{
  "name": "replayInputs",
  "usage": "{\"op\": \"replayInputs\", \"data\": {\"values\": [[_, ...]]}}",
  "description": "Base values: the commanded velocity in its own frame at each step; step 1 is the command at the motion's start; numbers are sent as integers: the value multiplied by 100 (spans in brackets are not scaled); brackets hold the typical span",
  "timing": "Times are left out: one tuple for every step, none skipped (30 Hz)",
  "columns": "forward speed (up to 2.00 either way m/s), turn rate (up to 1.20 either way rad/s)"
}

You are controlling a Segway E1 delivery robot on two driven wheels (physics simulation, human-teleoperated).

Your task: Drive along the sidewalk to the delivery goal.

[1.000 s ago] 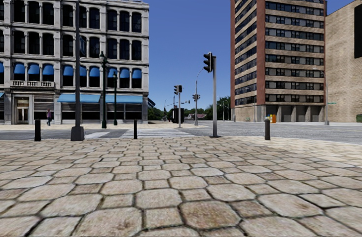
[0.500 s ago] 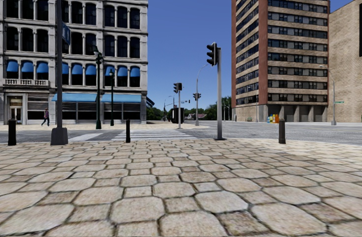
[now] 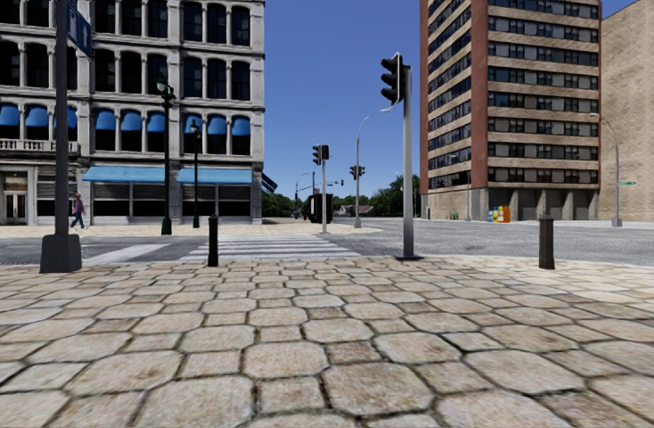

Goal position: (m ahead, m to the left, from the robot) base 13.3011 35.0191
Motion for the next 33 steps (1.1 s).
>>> {"op": "replayInputs", "data": {"values": [[200, 11], [200, 13], [200, 13], [200, 13], [200, 13], [200, 13], [200, 13], [200, 13], [200, 13], [200, 13], [200, 14], [200, 18], [200, 30], [200, 36], [200, 36], [200, 37], [200, 37], [200, 37], [200, 37], [200, 37], [200, 37], [200, 37], [200, 37], [200, 37], [200, 37], [200, 37], [200, 25], [200, 4], [200, 4], [200, 0], [200, 0], [200, 0], [200, 0]]}}
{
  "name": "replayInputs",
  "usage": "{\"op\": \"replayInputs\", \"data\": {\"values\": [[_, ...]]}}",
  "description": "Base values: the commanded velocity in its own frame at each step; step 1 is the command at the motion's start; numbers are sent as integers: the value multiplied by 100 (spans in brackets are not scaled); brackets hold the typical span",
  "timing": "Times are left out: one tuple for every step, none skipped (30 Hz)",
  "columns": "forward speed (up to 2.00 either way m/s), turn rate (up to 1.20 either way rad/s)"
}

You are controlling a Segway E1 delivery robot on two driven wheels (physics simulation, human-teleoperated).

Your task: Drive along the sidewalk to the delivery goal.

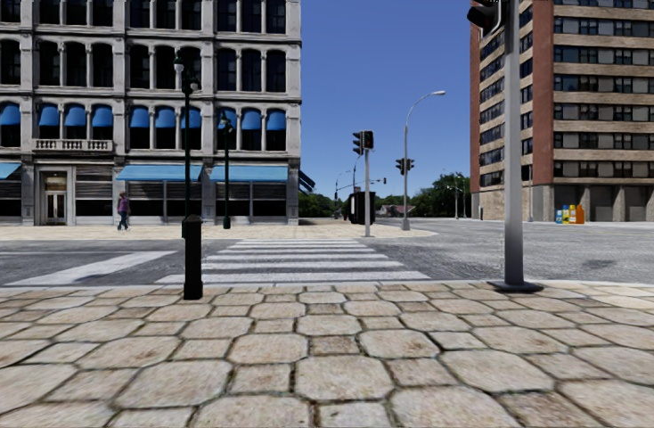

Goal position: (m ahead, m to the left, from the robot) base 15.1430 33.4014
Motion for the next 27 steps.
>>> {"op": "replayInputs", "data": {"values": [[200, 0], [200, 0], [200, 0], [200, 0], [200, 0], [200, 0], [200, 0], [200, 0], [200, 0], [200, 0], [200, 0], [200, 0], [200, 0], [200, 0], [200, 0], [200, 0], [200, 0], [200, 0], [200, 0], [200, 0], [200, 0], [200, 0], [200, 0], [200, 0], [200, 5], [200, 5], [200, 11]]}}
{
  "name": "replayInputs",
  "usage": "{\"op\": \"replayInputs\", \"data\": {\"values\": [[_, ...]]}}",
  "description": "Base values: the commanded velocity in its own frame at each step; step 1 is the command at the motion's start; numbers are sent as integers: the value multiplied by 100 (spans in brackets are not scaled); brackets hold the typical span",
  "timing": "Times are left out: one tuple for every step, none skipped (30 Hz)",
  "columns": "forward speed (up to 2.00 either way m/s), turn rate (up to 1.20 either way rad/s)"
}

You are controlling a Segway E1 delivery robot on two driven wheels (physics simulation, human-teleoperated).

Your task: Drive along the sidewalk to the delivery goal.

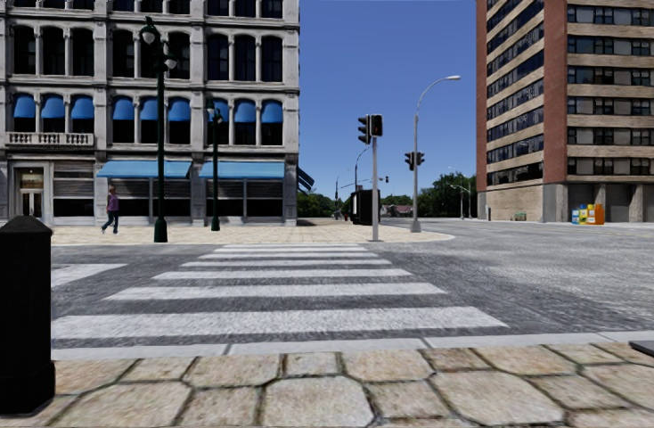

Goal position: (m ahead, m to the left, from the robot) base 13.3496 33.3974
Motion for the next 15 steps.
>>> {"op": "replayInputs", "data": {"values": [[200, 17], [200, 21], [200, 22], [200, 23], [200, 23], [200, 23], [200, 23], [200, 23], [200, 25], [200, 25], [200, 26], [200, 26], [200, 12], [200, 12], [200, 0]]}}
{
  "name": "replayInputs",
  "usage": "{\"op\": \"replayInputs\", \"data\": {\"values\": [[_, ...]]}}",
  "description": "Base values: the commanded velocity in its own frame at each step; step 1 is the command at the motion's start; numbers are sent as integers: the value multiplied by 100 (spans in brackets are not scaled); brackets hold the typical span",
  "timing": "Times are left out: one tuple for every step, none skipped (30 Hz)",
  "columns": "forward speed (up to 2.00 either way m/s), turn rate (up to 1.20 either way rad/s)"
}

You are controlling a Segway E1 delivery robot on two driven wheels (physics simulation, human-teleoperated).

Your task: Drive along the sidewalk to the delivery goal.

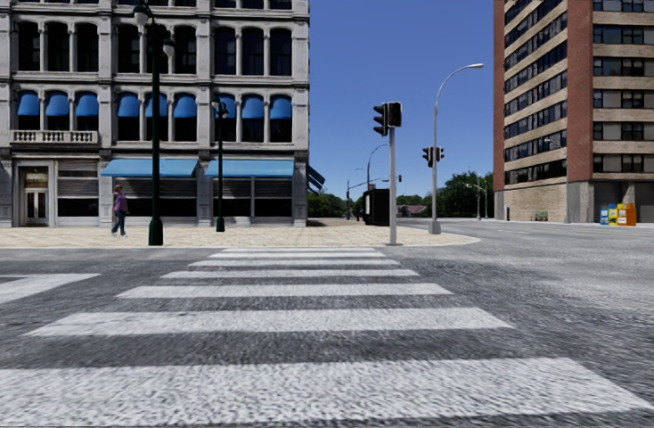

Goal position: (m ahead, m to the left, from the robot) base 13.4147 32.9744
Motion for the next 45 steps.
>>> {"op": "replayInputs", "data": {"values": [[200, 0], [171, 0], [113, 0], [113, 0], [103, 0], [97, 0], [95, 0], [95, 0], [95, 0], [95, 0], [96, 0], [96, 0], [97, 0], [97, 0], [97, 0], [99, 0], [101, 0], [103, 0], [104, 0], [104, 0], [105, 0], [105, 0], [105, 0], [105, 0], [106, 0], [106, 0], [106, 0], [106, 0], [108, 0], [109, 0], [109, 0], [109, 0], [109, 0], [109, 0], [109, 0], [109, 0], [109, 0], [109, 0], [109, 0], [109, 0], [109, 0], [109, 0], [109, 0], [109, 0], [109, 0]]}}
